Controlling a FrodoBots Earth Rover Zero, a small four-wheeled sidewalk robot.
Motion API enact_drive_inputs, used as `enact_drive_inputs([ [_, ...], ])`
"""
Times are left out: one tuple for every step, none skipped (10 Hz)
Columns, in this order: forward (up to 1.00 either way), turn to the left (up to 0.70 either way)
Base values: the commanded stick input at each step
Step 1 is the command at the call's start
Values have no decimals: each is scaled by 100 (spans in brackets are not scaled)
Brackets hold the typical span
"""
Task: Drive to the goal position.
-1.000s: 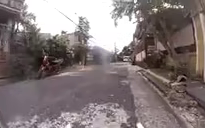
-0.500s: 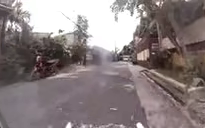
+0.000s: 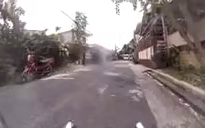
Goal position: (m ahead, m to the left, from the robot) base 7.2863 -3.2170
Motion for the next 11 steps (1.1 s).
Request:
enact_drive_inputs([
  [100, 0],
  [100, 0],
  [100, 0],
  [100, 0],
  [100, 0],
  [100, 0],
  [100, -4],
  [100, -3],
  [100, 0],
  [100, 0],
  [100, 0],
])
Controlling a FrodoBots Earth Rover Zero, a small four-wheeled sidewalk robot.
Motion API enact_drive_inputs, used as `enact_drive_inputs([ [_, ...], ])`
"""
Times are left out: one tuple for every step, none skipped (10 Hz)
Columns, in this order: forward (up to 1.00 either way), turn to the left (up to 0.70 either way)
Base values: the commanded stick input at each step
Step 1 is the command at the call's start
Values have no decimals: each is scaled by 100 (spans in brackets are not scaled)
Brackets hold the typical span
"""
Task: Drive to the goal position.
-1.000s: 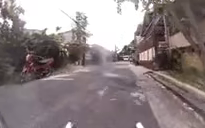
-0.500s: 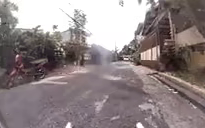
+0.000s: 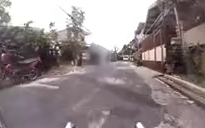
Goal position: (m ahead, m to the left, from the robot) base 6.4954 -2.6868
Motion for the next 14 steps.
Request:
enact_drive_inputs([
  [100, 0],
  [100, -4],
  [100, -40],
  [100, -40],
  [100, -32],
  [100, -13],
  [100, 0],
  [100, 0],
  [100, 0],
  [100, 0],
  [100, 0],
  [100, 0],
  [100, 0],
  [100, 0],
])
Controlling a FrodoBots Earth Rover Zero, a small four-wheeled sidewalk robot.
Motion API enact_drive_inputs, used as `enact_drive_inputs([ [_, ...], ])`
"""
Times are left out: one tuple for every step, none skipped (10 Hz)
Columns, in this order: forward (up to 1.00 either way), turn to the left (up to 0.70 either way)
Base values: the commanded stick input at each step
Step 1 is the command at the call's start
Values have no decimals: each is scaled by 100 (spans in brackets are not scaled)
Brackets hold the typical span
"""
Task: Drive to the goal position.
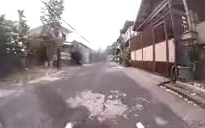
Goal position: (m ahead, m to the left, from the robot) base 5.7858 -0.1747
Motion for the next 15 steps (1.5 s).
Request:
enact_drive_inputs([
  [100, 0],
  [100, 0],
  [100, 0],
  [100, 0],
  [100, 0],
  [100, 0],
  [100, 0],
  [100, 0],
  [100, 0],
  [100, 0],
  [100, 0],
  [100, 0],
  [100, 0],
  [100, 0],
  [100, 0],
])
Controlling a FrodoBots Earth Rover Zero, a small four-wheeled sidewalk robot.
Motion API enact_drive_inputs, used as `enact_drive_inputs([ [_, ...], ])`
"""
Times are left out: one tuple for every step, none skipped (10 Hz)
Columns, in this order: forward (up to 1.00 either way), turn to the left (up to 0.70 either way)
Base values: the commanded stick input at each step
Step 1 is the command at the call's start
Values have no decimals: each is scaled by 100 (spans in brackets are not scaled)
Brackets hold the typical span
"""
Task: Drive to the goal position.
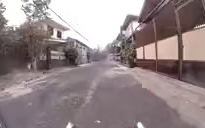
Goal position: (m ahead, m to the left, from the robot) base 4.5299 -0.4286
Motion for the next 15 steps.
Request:
enact_drive_inputs([
  [100, 0],
  [100, 0],
  [100, 0],
  [100, 0],
  [100, 0],
  [100, 0],
  [100, 0],
  [100, 0],
  [100, 0],
  [100, 0],
  [100, 0],
  [100, 0],
  [99, 0],
  [98, 0],
  [98, 0],
])
